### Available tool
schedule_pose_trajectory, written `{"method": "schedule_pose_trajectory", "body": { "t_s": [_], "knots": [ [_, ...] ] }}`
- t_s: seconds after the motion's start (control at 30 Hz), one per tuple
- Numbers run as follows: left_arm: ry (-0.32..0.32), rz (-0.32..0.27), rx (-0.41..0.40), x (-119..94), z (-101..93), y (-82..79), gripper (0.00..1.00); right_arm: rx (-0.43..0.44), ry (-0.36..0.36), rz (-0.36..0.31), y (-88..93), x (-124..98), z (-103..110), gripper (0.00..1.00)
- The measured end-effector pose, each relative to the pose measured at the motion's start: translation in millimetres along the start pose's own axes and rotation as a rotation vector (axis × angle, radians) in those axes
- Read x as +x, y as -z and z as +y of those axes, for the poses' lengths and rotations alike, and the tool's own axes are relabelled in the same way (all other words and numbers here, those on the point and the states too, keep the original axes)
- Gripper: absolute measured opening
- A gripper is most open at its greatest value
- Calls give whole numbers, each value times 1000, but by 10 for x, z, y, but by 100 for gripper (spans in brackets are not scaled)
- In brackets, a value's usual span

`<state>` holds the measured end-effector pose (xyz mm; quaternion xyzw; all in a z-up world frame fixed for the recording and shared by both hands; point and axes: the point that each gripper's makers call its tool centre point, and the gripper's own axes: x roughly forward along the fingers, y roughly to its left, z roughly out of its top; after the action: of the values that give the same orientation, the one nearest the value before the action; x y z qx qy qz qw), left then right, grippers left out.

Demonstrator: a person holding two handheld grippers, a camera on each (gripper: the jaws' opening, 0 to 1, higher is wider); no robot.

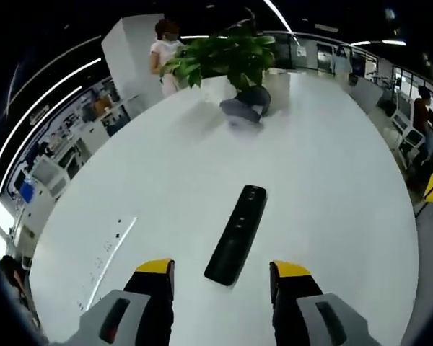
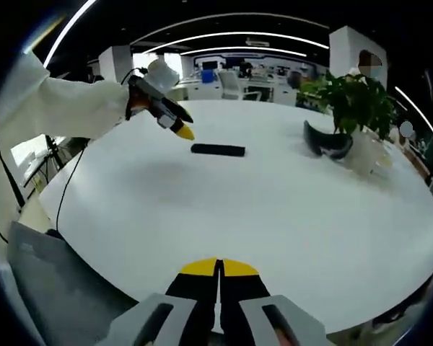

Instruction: Press the specified remote control buttons in sequence, fully releasing each button before pressing the next.

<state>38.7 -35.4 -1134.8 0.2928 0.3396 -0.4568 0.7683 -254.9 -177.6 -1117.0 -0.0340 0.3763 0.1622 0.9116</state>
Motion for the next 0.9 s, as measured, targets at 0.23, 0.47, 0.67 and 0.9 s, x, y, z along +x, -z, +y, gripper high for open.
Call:
{"method": "schedule_pose_trajectory", "body": {
  "t_s": [0.23, 0.47, 0.67, 0.9],
  "knots": [
    [165, 107, 24, 234, -98, 141, 47, -5, 1, 18, 16, 16, 5, 0],
    [230, 197, 45, 390, -72, 220, 46, -8, 6, 30, 26, 20, 2, 0],
    [261, 266, 103, 436, -35, 315, 33, -9, 10, 33, 29, 21, 5, 0],
    [246, 284, 226, 445, 65, 345, 26, -14, 7, 41, 37, 26, 22, 0]
  ]
}}
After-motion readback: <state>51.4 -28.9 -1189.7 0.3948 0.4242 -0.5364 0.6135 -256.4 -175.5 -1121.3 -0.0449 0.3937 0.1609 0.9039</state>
